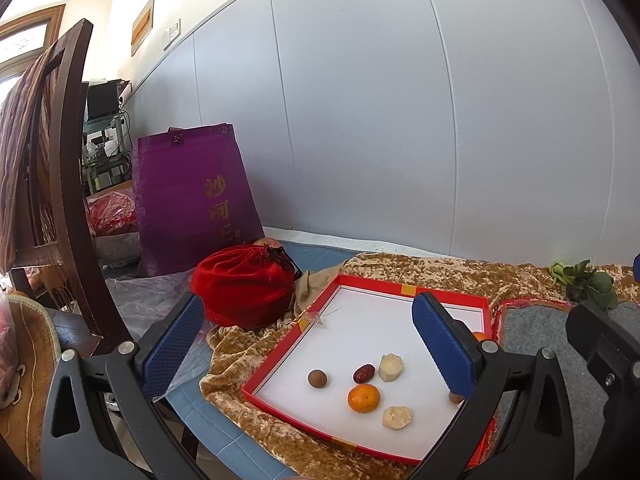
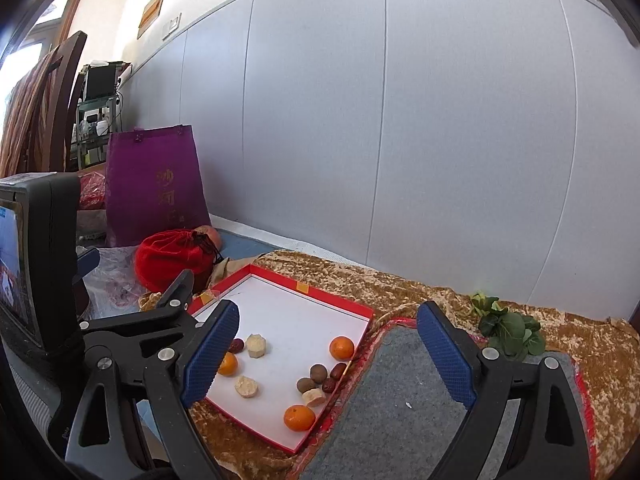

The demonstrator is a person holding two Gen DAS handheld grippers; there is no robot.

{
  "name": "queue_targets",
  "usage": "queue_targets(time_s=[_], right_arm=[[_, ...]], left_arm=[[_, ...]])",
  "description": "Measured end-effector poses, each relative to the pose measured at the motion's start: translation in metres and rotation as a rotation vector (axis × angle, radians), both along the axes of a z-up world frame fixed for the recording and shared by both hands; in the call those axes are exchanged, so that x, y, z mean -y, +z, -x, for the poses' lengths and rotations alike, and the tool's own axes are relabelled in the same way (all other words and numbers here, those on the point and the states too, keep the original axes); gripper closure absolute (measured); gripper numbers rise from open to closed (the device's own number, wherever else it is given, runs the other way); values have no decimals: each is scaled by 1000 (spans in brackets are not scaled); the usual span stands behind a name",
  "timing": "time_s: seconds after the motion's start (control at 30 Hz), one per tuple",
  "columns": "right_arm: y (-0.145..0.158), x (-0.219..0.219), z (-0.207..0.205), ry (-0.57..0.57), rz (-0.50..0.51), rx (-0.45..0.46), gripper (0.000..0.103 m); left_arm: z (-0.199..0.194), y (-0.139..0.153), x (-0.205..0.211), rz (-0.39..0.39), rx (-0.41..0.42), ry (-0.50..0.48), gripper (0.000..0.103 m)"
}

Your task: Organize fruits

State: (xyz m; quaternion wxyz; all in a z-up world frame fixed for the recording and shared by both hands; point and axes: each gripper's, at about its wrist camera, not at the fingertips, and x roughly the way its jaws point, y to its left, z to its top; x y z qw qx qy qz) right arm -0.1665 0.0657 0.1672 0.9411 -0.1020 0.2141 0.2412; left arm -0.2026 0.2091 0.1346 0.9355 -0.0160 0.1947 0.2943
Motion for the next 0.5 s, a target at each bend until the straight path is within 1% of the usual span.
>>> queue_targets(time_s=[0.23,0.5], right_arm=[[3,2,4,0,-18,16,12],[1,-1,3,8,-14,18,12]], left_arm=[[4,3,-1,12,17,-6,0],[5,2,-5,14,13,-1,0]])
